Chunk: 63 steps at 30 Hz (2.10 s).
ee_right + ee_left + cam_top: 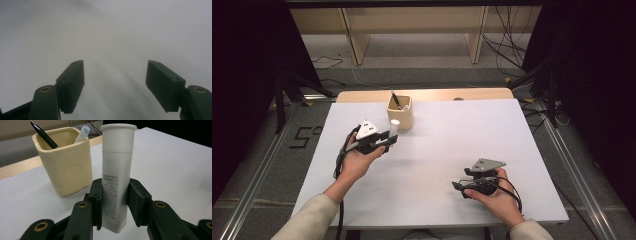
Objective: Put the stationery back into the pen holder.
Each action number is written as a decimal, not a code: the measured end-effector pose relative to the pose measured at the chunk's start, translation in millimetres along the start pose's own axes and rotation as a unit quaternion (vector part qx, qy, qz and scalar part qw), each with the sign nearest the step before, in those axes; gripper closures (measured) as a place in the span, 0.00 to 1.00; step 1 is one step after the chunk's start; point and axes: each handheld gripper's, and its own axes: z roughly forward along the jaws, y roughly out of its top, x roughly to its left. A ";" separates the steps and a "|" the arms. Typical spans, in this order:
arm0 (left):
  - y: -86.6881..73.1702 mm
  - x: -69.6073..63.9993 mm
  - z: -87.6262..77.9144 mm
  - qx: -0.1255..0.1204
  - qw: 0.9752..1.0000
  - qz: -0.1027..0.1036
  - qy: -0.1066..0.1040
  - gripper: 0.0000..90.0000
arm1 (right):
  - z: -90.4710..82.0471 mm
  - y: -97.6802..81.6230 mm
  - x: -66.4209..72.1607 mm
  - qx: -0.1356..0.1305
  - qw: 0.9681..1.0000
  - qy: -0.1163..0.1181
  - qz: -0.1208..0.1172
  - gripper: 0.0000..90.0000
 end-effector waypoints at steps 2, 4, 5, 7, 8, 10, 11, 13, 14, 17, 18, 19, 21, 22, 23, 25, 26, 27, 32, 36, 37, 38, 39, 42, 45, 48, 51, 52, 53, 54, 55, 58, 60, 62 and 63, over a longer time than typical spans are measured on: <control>1.5 1.1 0.4 0.002 1.000 0.001 0.002 0.74 | -0.2 -0.4 -0.4 0.000 1.000 -0.001 0.001 0.35; 2.8 1.8 1.2 -0.001 1.000 0.000 0.003 0.74 | -0.4 -0.6 -0.6 0.000 1.000 -0.002 0.001 0.35; 3.4 1.9 1.5 0.000 1.000 0.000 0.003 0.74 | -0.6 -0.7 -0.7 -0.001 1.000 -0.002 0.001 0.35; 4.4 2.6 2.6 -0.002 1.000 0.000 0.004 0.74 | -0.9 -1.0 -1.1 -0.001 1.000 -0.001 0.002 0.35; 5.3 2.9 3.2 -0.002 1.000 0.000 0.005 0.74 | -1.0 -1.1 -1.4 -0.001 1.000 -0.001 0.001 0.35; 7.0 3.7 4.3 -0.003 1.000 0.000 0.007 0.74 | -1.3 -1.3 -1.7 -0.001 1.000 -0.002 0.002 0.35; 8.1 4.0 4.8 -0.004 1.000 0.001 0.007 0.74 | -1.3 -1.4 -1.8 -0.001 1.000 -0.003 0.003 0.35; 10.5 4.8 6.1 -0.006 1.000 0.001 0.008 0.74 | -1.5 -1.8 -1.8 0.000 1.000 -0.003 0.003 0.35; 11.5 5.4 6.8 -0.007 1.000 0.001 0.009 0.74 | -1.7 -1.9 -1.9 0.000 1.000 -0.003 0.004 0.35; 13.8 6.7 8.8 -0.010 1.000 -0.003 0.012 0.74 | -2.1 -2.1 -2.4 -0.002 1.000 -0.003 0.004 0.35; 14.4 7.1 9.4 -0.010 1.000 -0.003 0.013 0.74 | -2.3 -2.1 -2.4 -0.003 1.000 -0.003 0.004 0.35; 15.2 7.7 9.9 -0.011 1.000 -0.002 0.014 0.74 | -2.5 -2.2 -2.4 -0.002 1.000 -0.003 0.005 0.35; 17.0 9.1 10.6 -0.012 1.000 -0.002 0.016 0.74 | -2.4 -2.4 -2.6 -0.002 1.000 -0.004 0.005 0.35; 18.1 9.7 10.9 -0.013 1.000 -0.003 0.018 0.74 | -2.5 -2.4 -2.7 -0.002 1.000 -0.003 0.006 0.35; 19.3 10.5 11.3 -0.013 1.000 -0.003 0.019 0.74 | -2.5 -2.4 -2.6 -0.002 1.000 -0.004 0.006 0.35; 21.8 12.0 12.1 -0.014 1.000 -0.001 0.021 0.74 | -2.5 -2.3 -2.6 -0.003 1.000 -0.004 0.006 0.35; 23.0 12.7 12.6 -0.016 1.000 -0.002 0.022 0.74 | -2.4 -2.3 -2.6 -0.003 1.000 -0.004 0.006 0.35; 24.0 13.2 13.3 -0.017 1.000 -0.004 0.023 0.74 | -2.4 -2.4 -2.7 -0.003 1.000 -0.004 0.006 0.35; 27.5 15.4 16.4 -0.017 1.000 -0.003 0.025 0.74 | -2.4 -2.3 -2.7 -0.003 1.000 -0.004 0.007 0.35; 29.6 16.5 17.9 -0.017 0.999 -0.004 0.026 0.74 | -2.8 -2.1 -2.8 -0.004 1.000 -0.004 0.007 0.35; 30.3 16.7 18.3 -0.018 0.999 -0.004 0.027 0.74 | -2.9 -2.1 -2.8 -0.005 1.000 -0.004 0.007 0.35; 31.0 17.1 18.4 -0.018 0.999 -0.003 0.027 0.74 | -2.9 -2.1 -2.8 -0.005 1.000 -0.004 0.007 0.35; 31.8 17.3 18.6 -0.019 0.999 -0.004 0.027 0.74 | -2.8 -2.1 -2.8 -0.004 1.000 -0.004 0.007 0.35; 34.3 18.4 18.9 -0.020 0.999 -0.004 0.029 0.74 | -2.8 -2.2 -2.8 -0.004 1.000 -0.004 0.008 0.35; 36.9 20.0 19.8 -0.020 0.999 -0.004 0.031 0.74 | -2.6 -2.1 -2.8 -0.005 1.000 -0.004 0.008 0.35; 39.6 21.1 21.3 -0.021 0.999 -0.004 0.032 0.74 | -2.6 -2.1 -2.8 -0.005 1.000 -0.004 0.008 0.35; 42.2 22.2 23.3 -0.022 0.999 -0.005 0.033 0.74 | -2.7 -2.1 -2.9 -0.005 1.000 -0.004 0.008 0.35; 42.9 22.3 23.7 -0.022 0.999 -0.006 0.033 0.74 | -2.9 -2.1 -3.0 -0.006 1.000 -0.004 0.008 0.35; 43.3 22.4 24.3 -0.023 0.999 -0.006 0.033 0.74 | -3.0 -2.0 -3.0 -0.006 1.000 -0.004 0.008 0.35; 43.9 22.4 24.9 -0.024 0.999 -0.005 0.034 0.74 | -3.0 -2.0 -3.0 -0.006 1.000 -0.004 0.008 0.35; 44.4 22.6 25.4 -0.023 0.999 -0.005 0.034 0.74 | -3.0 -2.1 -3.1 -0.006 1.000 -0.004 0.008 0.35; 45.9 23.4 27.4 -0.022 0.999 -0.005 0.035 0.74 | -3.0 -2.2 -3.3 -0.006 1.000 -0.003 0.008 0.35; 47.4 24.0 28.8 -0.024 0.999 -0.006 0.035 0.74 | -3.1 -2.2 -3.3 -0.006 1.000 -0.004 0.009 0.35; 49.5 24.7 29.7 -0.024 0.999 -0.005 0.035 0.74 | -3.0 -2.1 -3.6 -0.006 1.000 -0.004 0.009 0.35; 50.6 25.0 30.2 -0.025 0.999 -0.006 0.035 0.74 | -3.0 -2.1 -3.6 -0.006 1.000 -0.004 0.009 0.35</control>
